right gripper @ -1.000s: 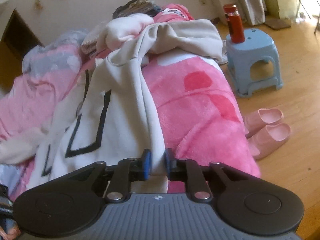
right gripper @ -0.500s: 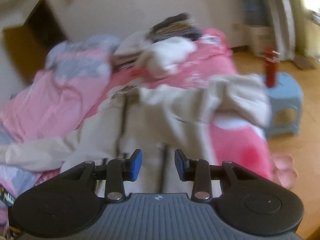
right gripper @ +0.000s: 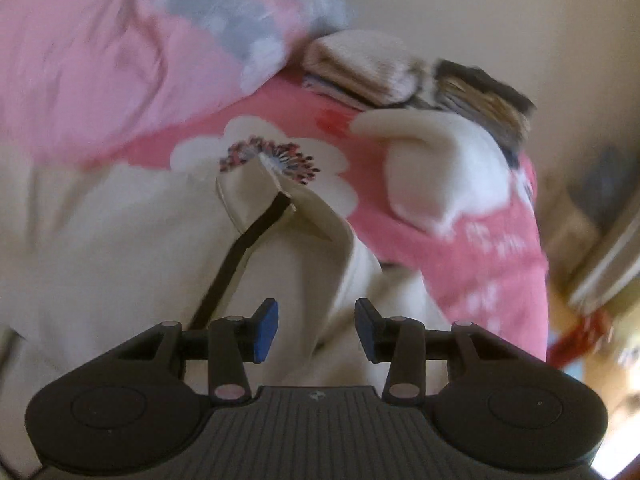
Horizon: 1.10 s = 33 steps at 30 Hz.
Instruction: Fold clothes
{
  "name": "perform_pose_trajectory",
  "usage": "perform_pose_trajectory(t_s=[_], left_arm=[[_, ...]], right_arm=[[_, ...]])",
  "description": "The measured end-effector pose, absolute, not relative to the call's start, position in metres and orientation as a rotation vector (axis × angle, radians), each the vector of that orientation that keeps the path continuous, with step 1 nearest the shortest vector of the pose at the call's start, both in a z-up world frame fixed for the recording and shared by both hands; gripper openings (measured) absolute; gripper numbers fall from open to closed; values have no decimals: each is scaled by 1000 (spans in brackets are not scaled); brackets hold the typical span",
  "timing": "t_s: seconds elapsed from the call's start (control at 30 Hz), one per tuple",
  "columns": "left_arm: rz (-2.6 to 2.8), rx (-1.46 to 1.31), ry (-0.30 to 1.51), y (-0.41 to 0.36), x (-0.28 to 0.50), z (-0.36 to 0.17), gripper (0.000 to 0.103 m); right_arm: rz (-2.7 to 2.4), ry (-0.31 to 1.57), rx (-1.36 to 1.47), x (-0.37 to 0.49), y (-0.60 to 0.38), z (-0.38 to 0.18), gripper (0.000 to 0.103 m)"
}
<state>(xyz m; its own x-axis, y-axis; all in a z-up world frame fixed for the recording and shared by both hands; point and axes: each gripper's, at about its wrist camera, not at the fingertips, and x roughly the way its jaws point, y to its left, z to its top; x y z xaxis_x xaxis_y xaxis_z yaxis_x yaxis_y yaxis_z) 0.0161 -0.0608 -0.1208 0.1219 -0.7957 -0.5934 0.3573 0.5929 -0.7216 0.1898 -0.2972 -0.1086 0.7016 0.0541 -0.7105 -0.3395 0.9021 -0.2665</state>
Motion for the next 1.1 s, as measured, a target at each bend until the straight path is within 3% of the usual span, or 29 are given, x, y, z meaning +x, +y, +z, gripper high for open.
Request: perform_pose_trajectory(t_s=[0.17, 0.27, 0.3, 0.57, 0.73, 0.9, 1.1], left_arm=[[-933, -445, 1157, -62, 16, -123, 10], [-950, -440, 1152, -62, 17, -124, 10], [-956, -436, 1149, -62, 17, -125, 10], [-1003, -412, 1126, -59, 16, -126, 10], [-1013, -393, 1118, -60, 16, -125, 10], [-1016, -375, 1111, -59, 14, -125, 10], [-1015, -373, 1106, -64, 10, -126, 10]], right_arm=[[164, 808, -546, 231, -287, -150, 36], [205, 811, -539, 242, -295, -154, 9], [224, 794, -517, 243, -299, -149, 4], [362, 670, 175, 280, -380, -72, 4], [435, 636, 591, 314, -413, -77, 4], [448, 667, 715, 336, -400, -112, 4], [385, 743, 668, 348, -372, -147, 4]])
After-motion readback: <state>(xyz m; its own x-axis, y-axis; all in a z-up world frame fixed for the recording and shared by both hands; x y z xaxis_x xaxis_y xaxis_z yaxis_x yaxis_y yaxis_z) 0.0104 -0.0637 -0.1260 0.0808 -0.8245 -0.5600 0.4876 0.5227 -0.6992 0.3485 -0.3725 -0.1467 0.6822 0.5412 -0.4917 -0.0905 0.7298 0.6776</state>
